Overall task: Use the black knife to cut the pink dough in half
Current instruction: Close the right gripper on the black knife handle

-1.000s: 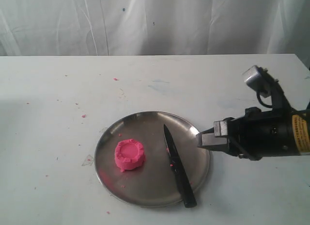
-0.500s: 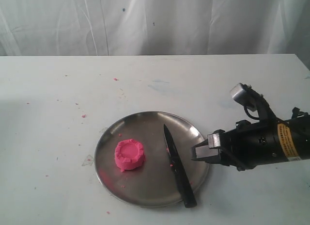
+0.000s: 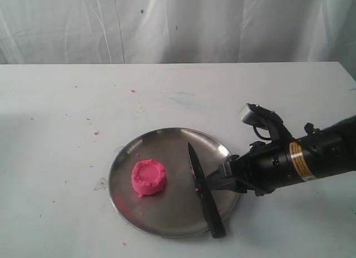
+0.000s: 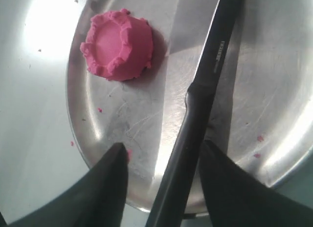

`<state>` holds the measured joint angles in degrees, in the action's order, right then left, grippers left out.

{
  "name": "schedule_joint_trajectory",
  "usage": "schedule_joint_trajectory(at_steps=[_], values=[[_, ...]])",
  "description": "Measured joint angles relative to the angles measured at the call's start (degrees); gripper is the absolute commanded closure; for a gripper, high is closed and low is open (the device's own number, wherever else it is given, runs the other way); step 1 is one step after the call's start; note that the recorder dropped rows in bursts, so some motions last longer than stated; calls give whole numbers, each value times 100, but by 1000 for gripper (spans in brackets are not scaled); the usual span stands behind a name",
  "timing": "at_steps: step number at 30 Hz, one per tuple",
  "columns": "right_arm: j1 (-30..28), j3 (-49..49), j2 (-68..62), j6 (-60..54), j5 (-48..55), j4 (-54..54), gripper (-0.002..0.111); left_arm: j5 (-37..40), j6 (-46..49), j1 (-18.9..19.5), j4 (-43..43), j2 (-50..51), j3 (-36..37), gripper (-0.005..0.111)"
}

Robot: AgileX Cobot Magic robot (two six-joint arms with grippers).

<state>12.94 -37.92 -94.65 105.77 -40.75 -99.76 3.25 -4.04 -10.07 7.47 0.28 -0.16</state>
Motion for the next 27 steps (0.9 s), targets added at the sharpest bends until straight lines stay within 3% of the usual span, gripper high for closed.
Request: schedule_joint_trajectory(at_steps=[27], values=[[436,-312,-1042,-196,148,24,64,0,0,0,0,0,0,107]])
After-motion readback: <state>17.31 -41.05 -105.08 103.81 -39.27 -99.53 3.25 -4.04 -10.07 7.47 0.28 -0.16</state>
